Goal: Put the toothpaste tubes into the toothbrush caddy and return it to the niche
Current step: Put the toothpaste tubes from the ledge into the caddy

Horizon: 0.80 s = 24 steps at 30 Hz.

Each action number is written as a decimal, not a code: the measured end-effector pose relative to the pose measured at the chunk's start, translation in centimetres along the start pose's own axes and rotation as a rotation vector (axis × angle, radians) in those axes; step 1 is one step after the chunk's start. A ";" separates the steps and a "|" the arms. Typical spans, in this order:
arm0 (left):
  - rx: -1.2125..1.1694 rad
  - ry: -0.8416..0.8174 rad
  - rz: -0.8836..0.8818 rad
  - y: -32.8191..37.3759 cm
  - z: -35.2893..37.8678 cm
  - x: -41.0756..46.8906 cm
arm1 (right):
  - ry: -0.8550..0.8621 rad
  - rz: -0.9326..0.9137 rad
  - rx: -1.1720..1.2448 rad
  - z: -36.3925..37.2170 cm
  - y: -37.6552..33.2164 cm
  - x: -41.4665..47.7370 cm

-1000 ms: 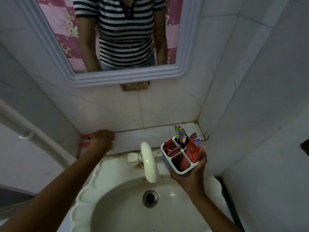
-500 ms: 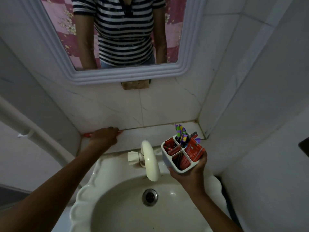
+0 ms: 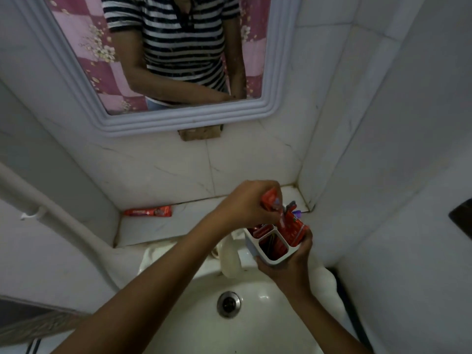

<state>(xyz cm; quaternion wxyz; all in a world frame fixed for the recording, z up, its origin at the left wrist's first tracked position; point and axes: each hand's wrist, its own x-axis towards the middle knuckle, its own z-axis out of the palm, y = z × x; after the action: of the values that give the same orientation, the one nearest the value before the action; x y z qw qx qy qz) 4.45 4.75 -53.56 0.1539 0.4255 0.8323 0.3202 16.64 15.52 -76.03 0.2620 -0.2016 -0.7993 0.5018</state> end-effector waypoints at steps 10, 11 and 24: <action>0.206 -0.054 -0.048 -0.1 5.9 1.6 | -0.054 0.091 -0.039 -0.1 0.3 0.6; 0.258 -0.059 -0.046 0.2 6.0 1.8 | -0.051 0.069 -0.058 -0.1 0.0 0.5; 0.560 -0.227 -0.089 2.0 7.9 2.0 | -0.064 0.047 0.080 -0.3 -1.5 -0.3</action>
<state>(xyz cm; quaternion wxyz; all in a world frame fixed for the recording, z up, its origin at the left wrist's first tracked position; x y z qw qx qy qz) 8.67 10.37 -58.08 0.1363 0.4478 0.8834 0.0217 16.96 14.92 -74.58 0.2324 -0.1935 -0.7817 0.5454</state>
